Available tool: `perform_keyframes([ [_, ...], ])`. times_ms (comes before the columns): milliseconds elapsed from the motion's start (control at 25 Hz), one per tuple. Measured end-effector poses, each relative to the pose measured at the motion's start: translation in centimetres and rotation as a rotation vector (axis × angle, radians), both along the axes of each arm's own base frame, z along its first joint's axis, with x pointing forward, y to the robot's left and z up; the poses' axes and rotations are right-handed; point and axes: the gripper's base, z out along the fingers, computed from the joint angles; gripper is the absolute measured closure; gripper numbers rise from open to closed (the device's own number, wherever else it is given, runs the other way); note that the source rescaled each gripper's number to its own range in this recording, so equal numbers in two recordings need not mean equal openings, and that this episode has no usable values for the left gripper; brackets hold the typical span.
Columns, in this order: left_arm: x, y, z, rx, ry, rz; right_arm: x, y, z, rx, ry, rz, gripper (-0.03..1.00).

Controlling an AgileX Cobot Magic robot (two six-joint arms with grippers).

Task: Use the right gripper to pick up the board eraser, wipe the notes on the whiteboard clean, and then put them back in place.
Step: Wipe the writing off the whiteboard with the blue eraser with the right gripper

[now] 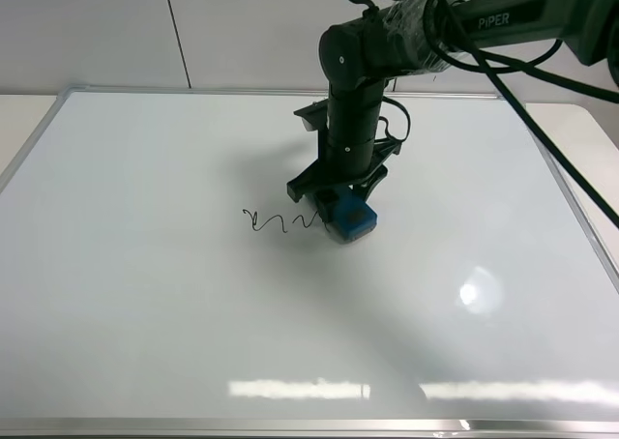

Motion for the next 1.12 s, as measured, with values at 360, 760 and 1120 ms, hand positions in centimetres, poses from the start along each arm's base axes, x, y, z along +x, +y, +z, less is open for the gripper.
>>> perform_keyframes([
  [360,0.0,0.0,0.0,0.000,0.000,0.000,-0.8,2.0,-0.6,-0.011,-0.007,0.059,0.93],
  [760,0.0,0.0,0.0,0.000,0.000,0.000,-2.2,10.3,-0.6,0.008,0.009,0.217,0.93],
  [1120,0.0,0.0,0.0,0.000,0.000,0.000,-3.9,14.4,-0.9,0.022,0.009,0.322,0.93],
])
